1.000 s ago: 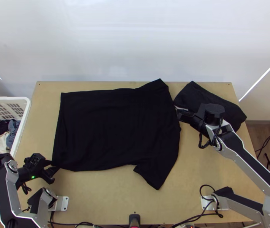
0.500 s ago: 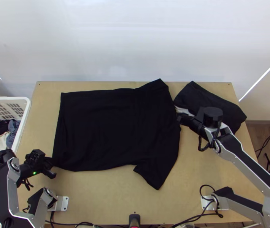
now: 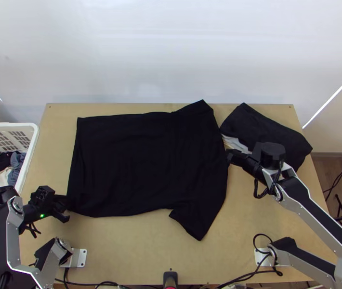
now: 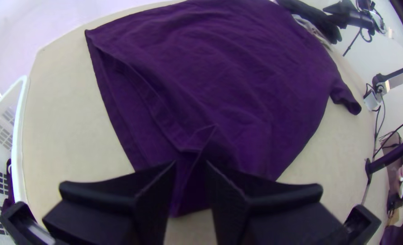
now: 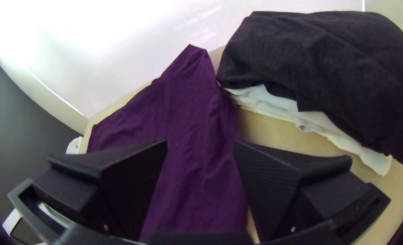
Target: Fold the t-shirt
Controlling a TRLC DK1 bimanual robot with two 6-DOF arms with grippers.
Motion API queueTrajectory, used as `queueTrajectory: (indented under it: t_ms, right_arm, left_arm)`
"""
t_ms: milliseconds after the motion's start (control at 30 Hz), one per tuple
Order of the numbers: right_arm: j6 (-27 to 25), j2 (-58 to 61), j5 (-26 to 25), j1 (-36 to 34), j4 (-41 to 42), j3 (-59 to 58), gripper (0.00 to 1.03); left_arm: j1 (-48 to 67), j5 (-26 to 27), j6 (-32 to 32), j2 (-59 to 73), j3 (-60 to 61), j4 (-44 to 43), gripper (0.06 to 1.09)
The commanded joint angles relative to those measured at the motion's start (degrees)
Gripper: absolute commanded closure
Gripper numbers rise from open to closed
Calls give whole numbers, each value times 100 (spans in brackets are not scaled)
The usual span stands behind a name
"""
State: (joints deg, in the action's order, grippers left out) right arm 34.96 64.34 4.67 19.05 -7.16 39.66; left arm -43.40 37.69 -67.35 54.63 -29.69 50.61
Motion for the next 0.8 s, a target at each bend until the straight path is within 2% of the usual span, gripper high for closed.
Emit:
queueTrajectory:
  t_ms: [0,200,367,533,567,600,633,767]
  right_arm:
    - [-7,-105,34,-33,-5,-72,35]
    - [-24,-105,78,-59,-5,-72,35]
    - [-24,-123,96,-94,-5,-108,35]
    - [-24,-141,113,-103,-5,-108,35]
    - [-33,-141,113,-103,-5,-99,35]
    - [-33,-141,113,-121,4,-90,35]
    - [-33,-132,122,-129,4,-81,35]
    - [-51,-114,157,-182,13,-72,35]
  left_arm:
    - [-90,-254,-454,4,51,-315,53]
    - [-46,-280,-656,-40,218,-499,44]
    - [86,-280,-612,-5,438,-860,44]
    - [393,-280,-261,-119,420,-482,47]
    - [393,-280,-261,-128,403,-385,62]
    - [376,-245,-261,-137,368,-315,96]
    - [393,-245,-182,-128,359,-324,104]
    - [341,-245,-147,4,174,-245,105]
